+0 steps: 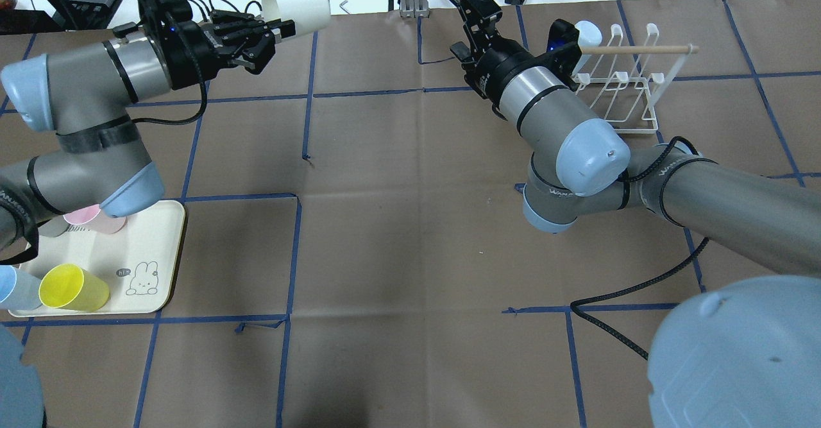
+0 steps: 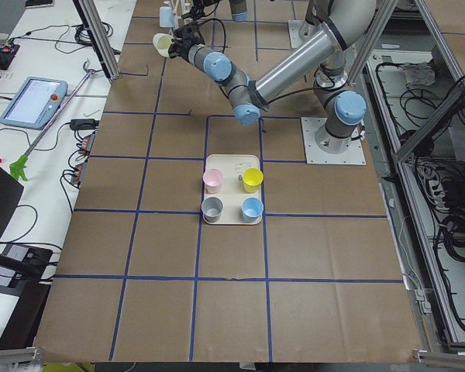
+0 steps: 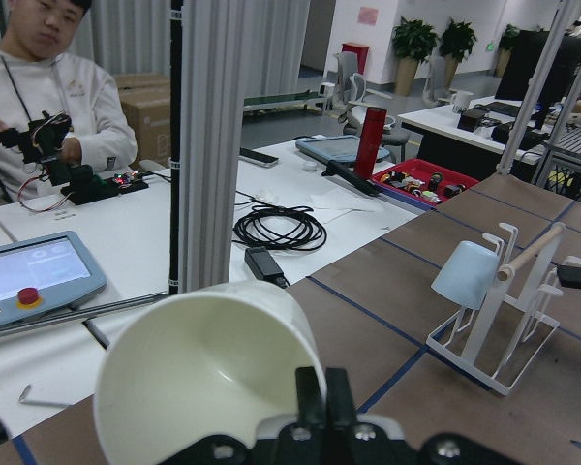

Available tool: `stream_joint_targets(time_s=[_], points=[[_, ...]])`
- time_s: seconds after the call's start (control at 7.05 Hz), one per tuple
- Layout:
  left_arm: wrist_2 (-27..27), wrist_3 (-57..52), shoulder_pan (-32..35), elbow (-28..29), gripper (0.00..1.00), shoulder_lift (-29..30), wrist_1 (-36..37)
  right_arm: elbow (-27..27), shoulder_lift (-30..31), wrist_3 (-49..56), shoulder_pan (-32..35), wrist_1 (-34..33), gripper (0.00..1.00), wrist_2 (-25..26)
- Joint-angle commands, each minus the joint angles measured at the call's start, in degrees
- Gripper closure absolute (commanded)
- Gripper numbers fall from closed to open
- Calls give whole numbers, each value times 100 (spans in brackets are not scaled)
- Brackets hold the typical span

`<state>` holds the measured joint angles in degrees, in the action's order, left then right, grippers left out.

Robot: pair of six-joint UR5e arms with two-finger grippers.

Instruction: Transfer IKEA cup to right arm and place on rack

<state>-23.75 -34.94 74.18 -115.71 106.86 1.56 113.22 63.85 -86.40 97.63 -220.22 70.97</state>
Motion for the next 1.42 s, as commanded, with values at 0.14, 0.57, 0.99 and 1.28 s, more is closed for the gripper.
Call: stream_joint_targets(time_s=[0.14, 0.57, 0.99, 1.28], points=[[292, -4, 175, -522, 96, 124, 881, -1, 39, -8, 2, 785, 0, 48], [424, 502, 333, -514, 94, 449, 1563, -54, -40, -331, 63, 779, 0, -5], [319, 813, 526, -487, 92, 511, 1813, -325, -162, -806, 457, 796, 1, 30], [283, 875, 527, -487, 92, 511, 1821, -484, -434, -1018, 643, 753, 1, 31]])
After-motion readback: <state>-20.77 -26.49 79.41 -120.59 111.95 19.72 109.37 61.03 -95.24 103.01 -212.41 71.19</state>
